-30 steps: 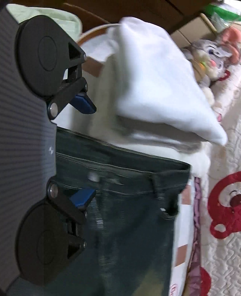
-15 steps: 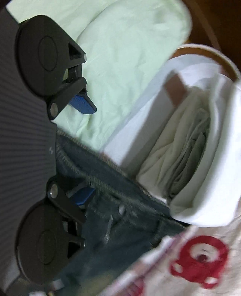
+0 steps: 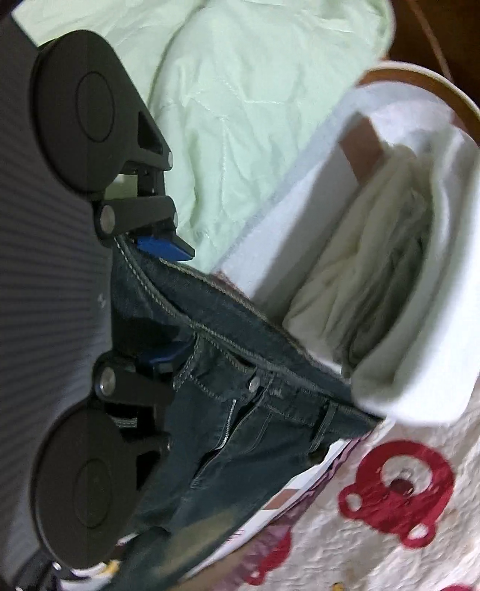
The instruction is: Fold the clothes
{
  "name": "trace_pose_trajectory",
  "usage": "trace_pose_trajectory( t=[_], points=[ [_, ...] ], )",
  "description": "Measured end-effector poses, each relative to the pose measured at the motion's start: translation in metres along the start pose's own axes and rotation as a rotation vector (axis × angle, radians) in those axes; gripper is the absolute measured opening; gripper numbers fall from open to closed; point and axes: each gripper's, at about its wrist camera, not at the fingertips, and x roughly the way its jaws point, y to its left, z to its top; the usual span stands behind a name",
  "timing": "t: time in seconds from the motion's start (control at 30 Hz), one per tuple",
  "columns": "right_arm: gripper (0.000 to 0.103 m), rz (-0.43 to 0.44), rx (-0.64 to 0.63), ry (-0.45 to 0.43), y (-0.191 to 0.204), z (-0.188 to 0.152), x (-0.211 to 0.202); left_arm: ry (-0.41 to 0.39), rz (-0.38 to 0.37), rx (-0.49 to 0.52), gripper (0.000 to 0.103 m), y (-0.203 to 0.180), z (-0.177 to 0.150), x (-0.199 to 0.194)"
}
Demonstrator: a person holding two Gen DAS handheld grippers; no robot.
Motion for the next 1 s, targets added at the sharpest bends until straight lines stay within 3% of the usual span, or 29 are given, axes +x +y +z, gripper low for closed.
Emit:
trace_pose_trajectory(
  t=[0.13, 0.2, 0.23, 0.27, 0.33, 0.43, 0.5, 0.6, 0.73, 0.87, 0.93, 0.97, 1.0],
  points=[
    [0.064, -0.045, -0.004, -0.032, -0.002, -0.003, -0.007, -0.044, -0.025, 0.096, 0.047, -0.018, -0.003, -0.007],
    [0.052, -0.068, -0.006, -0.049, -0.003, -0.005, -0.011, -0.073, -0.050, 0.153, 0.047, -0.029, -0.005, -0.014],
    [0.028, -0.079, -0.007, -0.057, -0.003, -0.006, -0.013, -0.079, -0.080, 0.185, 0.047, -0.035, -0.006, -0.020],
    [0.015, -0.090, -0.007, -0.066, -0.004, -0.006, -0.015, -0.082, -0.118, 0.219, 0.048, -0.041, -0.006, -0.027],
    [0.011, -0.113, -0.009, -0.082, -0.005, -0.008, -0.019, -0.090, -0.203, 0.279, 0.056, -0.053, -0.008, -0.042],
    [0.007, -0.124, 0.095, -0.131, -0.024, -0.008, -0.034, -0.120, -0.321, 0.414, 0.066, -0.071, -0.022, -0.073],
    [0.007, -0.131, 0.168, -0.164, -0.037, -0.007, -0.045, -0.129, -0.336, 0.531, 0.077, -0.085, -0.038, -0.085],
    [0.007, -0.162, 0.214, -0.190, -0.048, -0.008, -0.053, -0.118, -0.293, 0.704, 0.082, -0.104, -0.059, -0.084],
    [0.007, -0.208, 0.246, -0.225, -0.054, -0.008, -0.057, -0.090, -0.102, 0.924, 0.084, -0.132, -0.083, -0.059],
    [0.006, -0.222, 0.271, -0.252, -0.057, -0.010, -0.058, -0.107, -0.017, 1.068, 0.084, -0.146, -0.096, -0.037],
    [0.006, -0.216, 0.272, -0.269, -0.056, -0.010, -0.062, -0.088, 0.049, 1.093, 0.062, -0.151, -0.095, -0.023],
    [0.005, -0.209, 0.278, -0.272, -0.057, -0.012, -0.063, -0.079, 0.091, 1.094, 0.033, -0.156, -0.091, -0.017],
    [0.005, -0.203, 0.286, -0.274, -0.058, -0.013, -0.065, -0.070, 0.132, 1.095, 0.028, -0.161, -0.088, -0.011]
  ],
)
